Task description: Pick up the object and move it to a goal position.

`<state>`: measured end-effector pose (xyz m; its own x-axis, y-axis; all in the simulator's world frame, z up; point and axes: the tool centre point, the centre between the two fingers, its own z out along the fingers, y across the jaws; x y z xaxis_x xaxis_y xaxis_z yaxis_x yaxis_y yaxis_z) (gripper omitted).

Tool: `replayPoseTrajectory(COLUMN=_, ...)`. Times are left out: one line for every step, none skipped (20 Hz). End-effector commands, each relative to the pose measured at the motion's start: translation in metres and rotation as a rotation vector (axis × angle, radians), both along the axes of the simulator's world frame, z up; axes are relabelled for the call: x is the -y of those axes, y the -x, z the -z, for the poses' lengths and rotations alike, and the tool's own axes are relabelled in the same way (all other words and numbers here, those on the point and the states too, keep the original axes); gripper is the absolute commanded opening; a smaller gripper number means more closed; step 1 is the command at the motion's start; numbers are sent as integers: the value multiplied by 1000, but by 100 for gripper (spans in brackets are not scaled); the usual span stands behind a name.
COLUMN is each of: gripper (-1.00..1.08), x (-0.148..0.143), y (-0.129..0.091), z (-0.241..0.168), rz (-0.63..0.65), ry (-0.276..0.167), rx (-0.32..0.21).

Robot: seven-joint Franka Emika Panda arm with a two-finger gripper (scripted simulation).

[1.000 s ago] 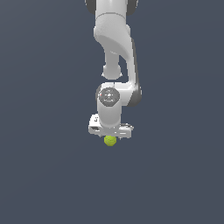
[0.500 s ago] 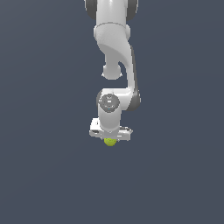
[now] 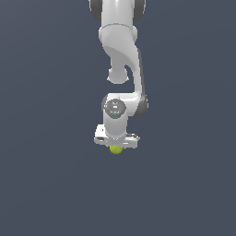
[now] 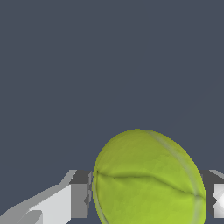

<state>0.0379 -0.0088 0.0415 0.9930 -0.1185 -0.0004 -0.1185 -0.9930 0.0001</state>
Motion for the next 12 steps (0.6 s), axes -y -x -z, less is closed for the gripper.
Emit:
replayPoseTrajectory(gripper=-100, x=1, y=0, z=-1, rz=0, ry=0, rx=0)
replayPoseTrajectory(gripper=-100, x=2, y=0, z=-3, rz=0, ry=0, rx=0)
replayPoseTrajectory(gripper=-100, x=4, y=0, z=-5, rz=0, ry=0, rx=0)
replayPoseTrajectory(gripper=-100, x=6, y=0, z=-7, rz=0, ry=0, rx=0)
replayPoseTrajectory(gripper=-100, x=8, y=1, z=-11, rz=0, ry=0, rx=0)
replayPoseTrajectory(gripper=-100, x=11, y=1, z=-14, rz=0, ry=0, rx=0)
replayPoseTrajectory(gripper=-100, x=15, y=1, z=-19, rz=0, ry=0, rx=0)
replayPoseTrajectory(gripper=-100, x=19, y=2, z=-24, rz=0, ry=0, rx=0)
replayPoseTrajectory(gripper=-100, x=24, y=2, z=-30, rz=0, ry=0, rx=0)
replayPoseTrajectory(gripper=-100, x=29, y=2, z=-37, rz=0, ry=0, rx=0)
replayPoseTrajectory(gripper=-100, x=34, y=3, z=-44, rz=0, ry=0, rx=0)
replayPoseTrajectory(gripper=-100, x=40, y=3, z=-52, rz=0, ry=0, rx=0)
